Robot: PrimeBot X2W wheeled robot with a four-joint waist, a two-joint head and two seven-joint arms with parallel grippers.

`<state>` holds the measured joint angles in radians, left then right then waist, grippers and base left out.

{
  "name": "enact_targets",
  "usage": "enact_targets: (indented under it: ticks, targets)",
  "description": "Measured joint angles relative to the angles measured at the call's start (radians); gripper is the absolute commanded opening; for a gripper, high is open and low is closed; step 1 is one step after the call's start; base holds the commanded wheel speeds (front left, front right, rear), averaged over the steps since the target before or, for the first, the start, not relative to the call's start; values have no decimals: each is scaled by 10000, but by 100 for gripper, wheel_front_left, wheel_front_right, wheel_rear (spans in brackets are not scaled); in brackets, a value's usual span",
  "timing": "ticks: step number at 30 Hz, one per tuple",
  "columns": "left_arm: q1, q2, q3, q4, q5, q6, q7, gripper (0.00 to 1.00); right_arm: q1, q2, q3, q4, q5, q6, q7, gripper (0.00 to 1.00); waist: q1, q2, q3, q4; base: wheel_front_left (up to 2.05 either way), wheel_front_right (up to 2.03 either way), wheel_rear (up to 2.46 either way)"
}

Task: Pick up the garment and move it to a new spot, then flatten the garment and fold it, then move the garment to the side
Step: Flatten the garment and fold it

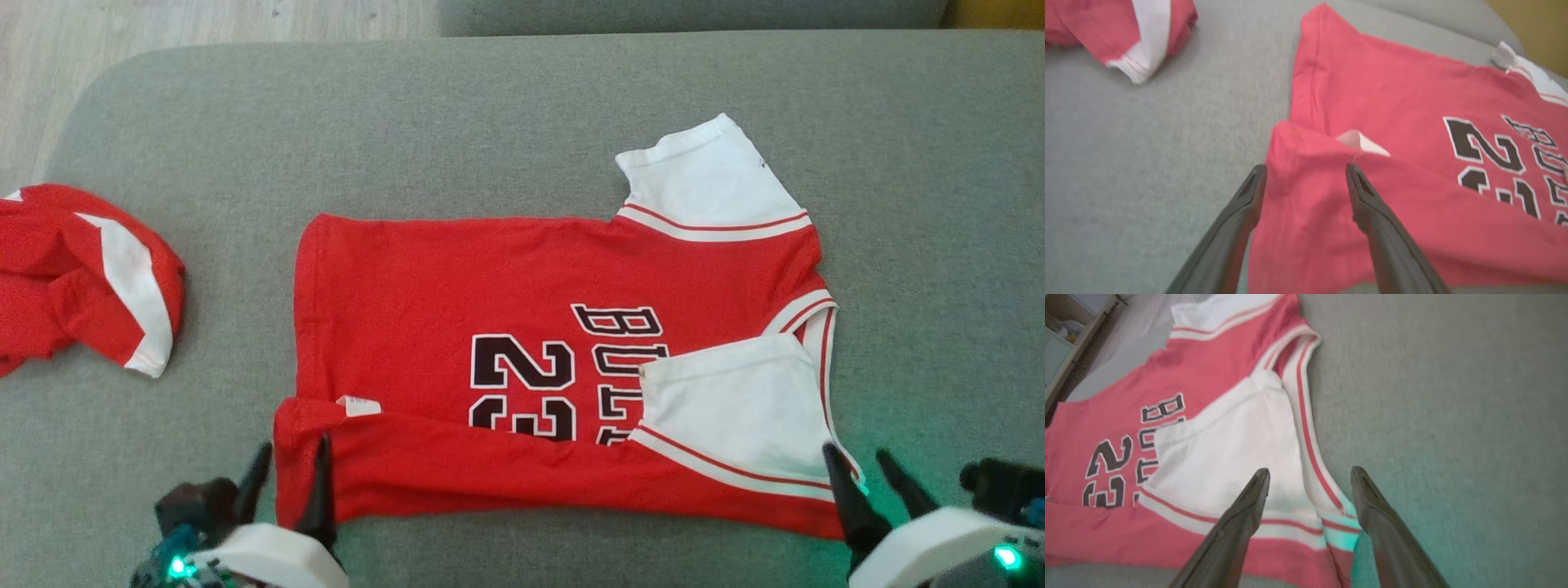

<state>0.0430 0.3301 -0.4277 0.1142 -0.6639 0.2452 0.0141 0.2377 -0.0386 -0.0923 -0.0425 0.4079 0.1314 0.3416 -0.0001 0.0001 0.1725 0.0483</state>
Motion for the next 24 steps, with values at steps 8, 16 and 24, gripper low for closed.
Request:
enact_targets:
  ticks: [8, 16, 24]
  targets:
    - [-961, 27, 84, 130, 1551, 466, -1946, 100, -752, -4, 257, -784, -1151, 0, -1906, 100, 1, 0, -93, -46, 0, 0, 0]
    - [-1860, 33, 123, -201, 2433, 809, -2485, 100, -1324, -12, 585, -2128, -1751, 0, -2546, 100, 1, 0, -147, -83, 0, 0, 0]
    - [-1864, -15, 123, 63, 2412, 792, -2533, 100, -1287, -13, 585, -2389, -1676, 0, -2491, 100, 1, 0, -13, -57, 0, 0, 0]
